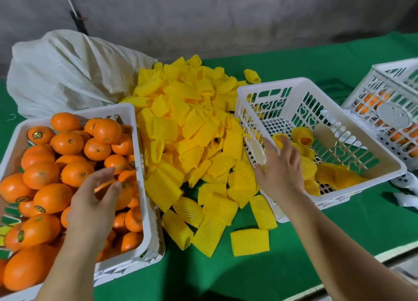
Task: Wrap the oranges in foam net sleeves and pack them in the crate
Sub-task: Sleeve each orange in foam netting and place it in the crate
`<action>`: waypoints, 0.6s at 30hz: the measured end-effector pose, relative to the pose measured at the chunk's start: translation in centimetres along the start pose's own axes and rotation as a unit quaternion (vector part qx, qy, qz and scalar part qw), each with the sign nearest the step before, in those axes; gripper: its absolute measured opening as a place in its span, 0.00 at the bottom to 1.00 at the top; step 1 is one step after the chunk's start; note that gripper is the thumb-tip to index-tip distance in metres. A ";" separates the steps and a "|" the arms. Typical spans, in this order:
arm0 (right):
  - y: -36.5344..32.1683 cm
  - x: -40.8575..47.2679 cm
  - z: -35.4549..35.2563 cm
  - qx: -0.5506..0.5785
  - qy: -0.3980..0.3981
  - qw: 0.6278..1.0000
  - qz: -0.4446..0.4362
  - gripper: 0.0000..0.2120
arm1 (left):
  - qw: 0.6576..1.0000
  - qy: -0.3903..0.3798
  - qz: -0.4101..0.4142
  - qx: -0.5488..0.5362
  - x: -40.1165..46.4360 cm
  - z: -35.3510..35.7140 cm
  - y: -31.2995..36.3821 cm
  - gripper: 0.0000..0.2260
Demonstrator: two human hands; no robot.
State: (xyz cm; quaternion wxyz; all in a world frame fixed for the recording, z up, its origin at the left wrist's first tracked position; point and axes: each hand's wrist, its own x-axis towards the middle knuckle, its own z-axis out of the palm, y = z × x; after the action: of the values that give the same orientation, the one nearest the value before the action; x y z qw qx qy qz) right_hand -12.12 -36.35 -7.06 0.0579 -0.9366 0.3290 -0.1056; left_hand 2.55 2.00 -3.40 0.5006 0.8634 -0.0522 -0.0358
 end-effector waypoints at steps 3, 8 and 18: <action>-3.2 -0.7 2.9 0.066 -0.037 0.994 -0.080 0.33 | 0.971 0.048 -0.015 -0.235 -0.6 3.1 2.3 0.11; -5.6 -2.4 8.9 0.043 -0.361 0.924 -0.119 0.21 | 0.891 -0.003 -0.140 -0.432 -2.5 6.8 4.3 0.16; -7.9 -3.4 6.7 0.352 -0.247 0.902 -0.043 0.29 | 0.927 -0.087 -0.057 -0.359 -3.0 7.6 3.5 0.21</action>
State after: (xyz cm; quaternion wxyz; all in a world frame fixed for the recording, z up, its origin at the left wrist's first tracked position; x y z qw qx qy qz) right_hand -8.30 -27.81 -12.69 0.4587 -0.8644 0.2050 0.0173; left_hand -1.54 -5.90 -4.08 0.7680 0.6206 -0.0301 -0.1554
